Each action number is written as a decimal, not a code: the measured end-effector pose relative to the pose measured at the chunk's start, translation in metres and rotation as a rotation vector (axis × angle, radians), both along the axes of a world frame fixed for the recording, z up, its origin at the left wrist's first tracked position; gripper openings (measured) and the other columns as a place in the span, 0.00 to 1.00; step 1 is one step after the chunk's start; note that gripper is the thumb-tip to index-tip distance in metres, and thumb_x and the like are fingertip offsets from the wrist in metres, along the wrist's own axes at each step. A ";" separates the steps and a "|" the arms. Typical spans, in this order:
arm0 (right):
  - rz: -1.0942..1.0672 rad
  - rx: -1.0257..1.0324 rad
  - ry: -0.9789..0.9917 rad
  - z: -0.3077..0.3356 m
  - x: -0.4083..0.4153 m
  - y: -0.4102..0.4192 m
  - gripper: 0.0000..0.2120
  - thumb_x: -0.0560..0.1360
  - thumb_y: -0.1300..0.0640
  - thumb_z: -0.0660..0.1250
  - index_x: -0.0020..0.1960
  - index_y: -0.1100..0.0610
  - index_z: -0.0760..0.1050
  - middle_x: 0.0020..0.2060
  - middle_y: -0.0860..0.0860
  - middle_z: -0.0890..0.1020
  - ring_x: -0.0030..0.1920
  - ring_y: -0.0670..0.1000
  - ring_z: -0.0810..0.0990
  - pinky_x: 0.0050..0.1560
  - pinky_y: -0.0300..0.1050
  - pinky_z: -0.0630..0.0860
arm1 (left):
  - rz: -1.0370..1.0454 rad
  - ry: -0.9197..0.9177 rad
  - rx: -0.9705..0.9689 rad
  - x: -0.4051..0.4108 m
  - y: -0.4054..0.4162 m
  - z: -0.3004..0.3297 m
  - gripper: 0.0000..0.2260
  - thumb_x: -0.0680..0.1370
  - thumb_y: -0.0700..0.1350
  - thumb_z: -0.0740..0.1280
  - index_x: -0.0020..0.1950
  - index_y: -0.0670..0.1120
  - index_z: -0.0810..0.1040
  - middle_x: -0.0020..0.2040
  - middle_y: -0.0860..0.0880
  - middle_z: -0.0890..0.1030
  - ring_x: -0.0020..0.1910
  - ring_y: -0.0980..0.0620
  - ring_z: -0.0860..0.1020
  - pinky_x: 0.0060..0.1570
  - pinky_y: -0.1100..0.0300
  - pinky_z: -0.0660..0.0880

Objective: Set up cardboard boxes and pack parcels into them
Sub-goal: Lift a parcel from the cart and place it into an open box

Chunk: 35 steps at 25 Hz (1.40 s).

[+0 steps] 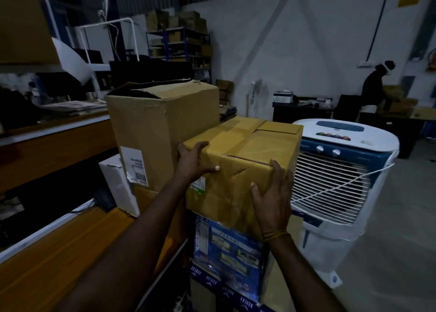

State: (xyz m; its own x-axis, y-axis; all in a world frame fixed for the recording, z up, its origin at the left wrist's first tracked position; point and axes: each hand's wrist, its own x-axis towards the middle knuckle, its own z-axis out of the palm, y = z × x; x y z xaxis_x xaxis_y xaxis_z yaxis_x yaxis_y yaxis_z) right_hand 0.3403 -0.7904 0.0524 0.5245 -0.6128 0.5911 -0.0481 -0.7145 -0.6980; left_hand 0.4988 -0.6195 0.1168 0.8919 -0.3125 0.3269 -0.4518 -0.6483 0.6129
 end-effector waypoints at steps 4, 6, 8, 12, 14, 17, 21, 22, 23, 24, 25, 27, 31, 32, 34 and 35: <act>0.013 0.044 -0.029 -0.001 -0.006 0.001 0.35 0.75 0.50 0.70 0.75 0.40 0.56 0.76 0.57 0.58 0.71 0.63 0.65 0.58 0.62 0.77 | 0.000 -0.078 -0.162 -0.002 0.013 -0.004 0.32 0.64 0.59 0.80 0.65 0.57 0.75 0.68 0.43 0.61 0.70 0.38 0.66 0.67 0.45 0.70; 0.003 0.025 -0.045 -0.004 -0.015 0.000 0.35 0.74 0.49 0.70 0.75 0.39 0.57 0.74 0.56 0.60 0.70 0.63 0.68 0.55 0.64 0.78 | -0.003 -0.102 -0.225 -0.009 0.020 -0.006 0.27 0.65 0.59 0.80 0.60 0.57 0.78 0.67 0.44 0.63 0.70 0.39 0.66 0.65 0.46 0.71; -0.013 0.025 -0.066 -0.004 -0.025 0.000 0.36 0.74 0.50 0.71 0.76 0.40 0.57 0.74 0.56 0.61 0.70 0.62 0.68 0.55 0.63 0.78 | 0.012 -0.117 -0.274 -0.021 0.025 -0.011 0.24 0.65 0.60 0.80 0.58 0.57 0.79 0.66 0.44 0.64 0.68 0.39 0.66 0.63 0.45 0.72; -0.033 0.017 -0.114 -0.006 -0.053 0.012 0.37 0.75 0.53 0.71 0.77 0.42 0.56 0.75 0.57 0.62 0.72 0.60 0.66 0.57 0.53 0.73 | 0.035 -0.207 -0.362 -0.056 0.042 -0.025 0.22 0.65 0.60 0.80 0.55 0.58 0.80 0.64 0.45 0.66 0.67 0.40 0.67 0.62 0.47 0.72; -0.038 -0.016 -0.140 -0.011 -0.064 0.017 0.38 0.75 0.52 0.71 0.77 0.40 0.53 0.75 0.56 0.62 0.72 0.59 0.66 0.55 0.50 0.72 | 0.041 -0.236 -0.375 -0.071 0.049 -0.032 0.21 0.67 0.58 0.79 0.57 0.58 0.80 0.66 0.45 0.66 0.67 0.40 0.67 0.62 0.49 0.71; -0.036 -0.059 -0.168 -0.021 -0.072 0.026 0.38 0.75 0.52 0.69 0.78 0.41 0.52 0.76 0.56 0.59 0.74 0.58 0.63 0.61 0.54 0.73 | -0.026 -0.261 -0.368 -0.084 0.055 -0.048 0.27 0.69 0.56 0.78 0.65 0.59 0.76 0.74 0.45 0.60 0.73 0.41 0.62 0.66 0.49 0.67; -0.054 -0.130 -0.075 -0.044 -0.078 0.041 0.44 0.74 0.58 0.72 0.79 0.41 0.49 0.79 0.58 0.51 0.77 0.60 0.56 0.66 0.55 0.68 | -0.089 -0.236 -0.266 -0.081 0.059 -0.080 0.40 0.69 0.54 0.78 0.77 0.62 0.62 0.80 0.43 0.51 0.78 0.39 0.55 0.71 0.42 0.63; -0.042 -0.133 -0.042 -0.053 -0.079 0.041 0.45 0.73 0.58 0.72 0.79 0.40 0.48 0.79 0.58 0.50 0.77 0.61 0.56 0.66 0.58 0.70 | -0.100 -0.225 -0.254 -0.080 0.059 -0.090 0.43 0.68 0.53 0.79 0.78 0.62 0.59 0.80 0.42 0.49 0.78 0.38 0.54 0.71 0.41 0.63; -0.018 -0.130 -0.007 -0.063 -0.082 0.040 0.47 0.73 0.58 0.73 0.79 0.38 0.46 0.79 0.58 0.48 0.77 0.62 0.56 0.65 0.61 0.71 | -0.106 -0.224 -0.236 -0.080 0.059 -0.101 0.45 0.68 0.52 0.79 0.79 0.63 0.57 0.80 0.42 0.48 0.78 0.38 0.54 0.71 0.40 0.65; 0.009 -0.131 0.032 -0.074 -0.084 0.039 0.48 0.73 0.57 0.73 0.79 0.38 0.45 0.79 0.57 0.47 0.77 0.62 0.56 0.64 0.63 0.72 | -0.106 -0.229 -0.209 -0.080 0.060 -0.112 0.47 0.68 0.51 0.80 0.79 0.63 0.55 0.81 0.41 0.47 0.79 0.37 0.53 0.70 0.40 0.66; 0.035 -0.135 0.070 -0.085 -0.087 0.037 0.50 0.73 0.57 0.74 0.79 0.37 0.44 0.79 0.57 0.46 0.77 0.63 0.56 0.62 0.63 0.74 | -0.111 -0.239 -0.180 -0.080 0.061 -0.124 0.49 0.68 0.51 0.80 0.79 0.64 0.53 0.81 0.41 0.46 0.79 0.37 0.52 0.70 0.40 0.67; 0.068 -0.133 0.140 -0.109 -0.092 0.034 0.53 0.71 0.58 0.76 0.78 0.35 0.42 0.79 0.56 0.45 0.76 0.64 0.59 0.60 0.63 0.76 | -0.125 -0.237 -0.143 -0.079 0.063 -0.149 0.51 0.68 0.49 0.80 0.79 0.65 0.49 0.81 0.40 0.46 0.78 0.35 0.54 0.69 0.41 0.67; 0.091 -0.153 0.225 -0.148 -0.092 0.028 0.57 0.69 0.62 0.77 0.78 0.36 0.40 0.79 0.56 0.42 0.72 0.66 0.65 0.53 0.64 0.81 | -0.150 -0.168 -0.113 -0.074 0.070 -0.190 0.50 0.70 0.54 0.77 0.80 0.64 0.45 0.78 0.38 0.52 0.75 0.34 0.61 0.64 0.38 0.73; 0.093 -0.153 0.229 -0.153 -0.091 0.026 0.57 0.69 0.64 0.77 0.79 0.36 0.41 0.79 0.56 0.42 0.73 0.66 0.64 0.54 0.64 0.80 | -0.156 -0.154 -0.108 -0.074 0.071 -0.197 0.48 0.71 0.58 0.74 0.81 0.62 0.44 0.77 0.37 0.55 0.73 0.34 0.63 0.62 0.38 0.74; 0.076 -0.158 0.225 -0.157 -0.087 0.025 0.55 0.70 0.66 0.75 0.79 0.36 0.42 0.79 0.56 0.42 0.75 0.66 0.60 0.60 0.65 0.77 | -0.151 -0.143 -0.092 -0.073 0.070 -0.205 0.46 0.72 0.63 0.68 0.81 0.59 0.43 0.75 0.36 0.57 0.69 0.33 0.66 0.59 0.40 0.75; 0.059 -0.163 0.222 -0.156 -0.084 0.025 0.55 0.71 0.67 0.74 0.79 0.37 0.43 0.79 0.57 0.42 0.76 0.65 0.59 0.63 0.65 0.74 | -0.141 -0.154 -0.075 -0.073 0.069 -0.207 0.45 0.72 0.64 0.66 0.81 0.59 0.42 0.74 0.35 0.58 0.68 0.33 0.67 0.58 0.41 0.74</act>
State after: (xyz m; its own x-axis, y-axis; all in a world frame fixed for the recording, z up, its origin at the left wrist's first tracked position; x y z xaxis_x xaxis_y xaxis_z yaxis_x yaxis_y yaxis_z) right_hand 0.2559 -0.7658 -0.1034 0.6843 -0.4838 0.5456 -0.1421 -0.8223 -0.5510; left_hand 0.4259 -0.5507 -0.0899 0.7789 -0.4005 0.4825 -0.6266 -0.5275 0.5737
